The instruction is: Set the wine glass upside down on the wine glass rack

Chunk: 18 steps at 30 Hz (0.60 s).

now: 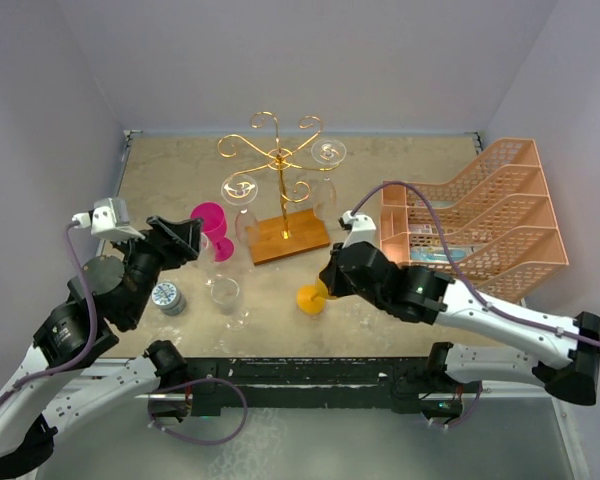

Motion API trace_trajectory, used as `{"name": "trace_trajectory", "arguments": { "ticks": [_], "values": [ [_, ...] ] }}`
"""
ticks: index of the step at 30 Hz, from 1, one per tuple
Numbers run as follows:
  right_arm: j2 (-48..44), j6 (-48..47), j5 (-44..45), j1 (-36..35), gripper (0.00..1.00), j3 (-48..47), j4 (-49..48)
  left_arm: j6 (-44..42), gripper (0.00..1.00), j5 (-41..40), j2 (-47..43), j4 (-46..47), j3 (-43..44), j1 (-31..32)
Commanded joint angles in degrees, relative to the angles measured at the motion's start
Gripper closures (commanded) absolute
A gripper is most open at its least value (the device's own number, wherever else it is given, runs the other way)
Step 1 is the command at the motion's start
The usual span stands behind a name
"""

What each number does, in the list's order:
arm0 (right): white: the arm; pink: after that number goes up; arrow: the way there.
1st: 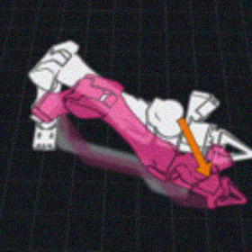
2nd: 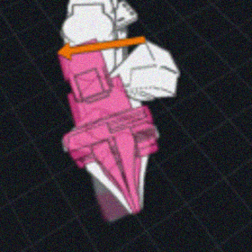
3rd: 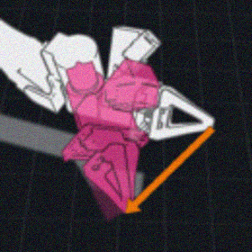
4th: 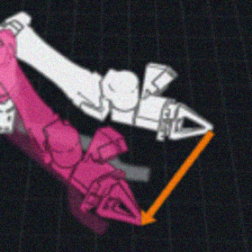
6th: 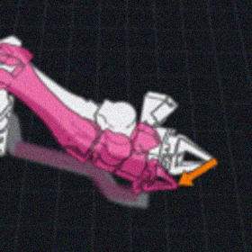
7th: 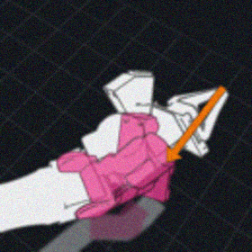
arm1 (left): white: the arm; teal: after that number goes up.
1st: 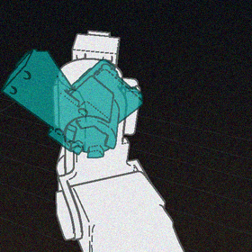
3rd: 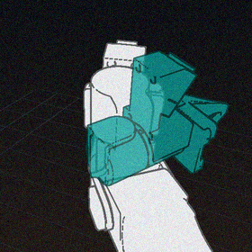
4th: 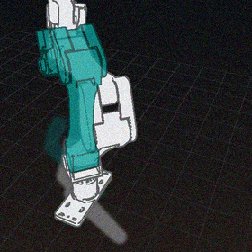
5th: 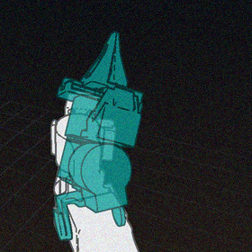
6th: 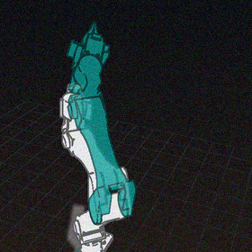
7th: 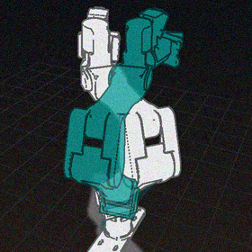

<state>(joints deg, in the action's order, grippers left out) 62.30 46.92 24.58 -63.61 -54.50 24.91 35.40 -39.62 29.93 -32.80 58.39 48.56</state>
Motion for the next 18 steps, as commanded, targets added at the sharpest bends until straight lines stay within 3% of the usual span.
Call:
{"name": "trace_trajectory", "arguments": {
  "ticks": [1, 9, 18],
  "values": [
    [-8.45, -3.02, -0.90, 0.16, 1.00, -5.66, -3.98, 0.80, 0.33, 4.38, 1.48, 1.13, 2.42, 0.22],
    [-22.71, -4.66, -3.54, 0.16, 1.00, -3.02, -24.15, 2.31, 0.33, 10.36, 0.95, 6.04, 4.60, 0.22],
    [-29.71, -7.08, -2.65, 0.18, 1.00, 5.25, -53.79, 6.09, 0.32, 17.04, 1.08, 13.60, 5.32, 0.19]
  ]
}}
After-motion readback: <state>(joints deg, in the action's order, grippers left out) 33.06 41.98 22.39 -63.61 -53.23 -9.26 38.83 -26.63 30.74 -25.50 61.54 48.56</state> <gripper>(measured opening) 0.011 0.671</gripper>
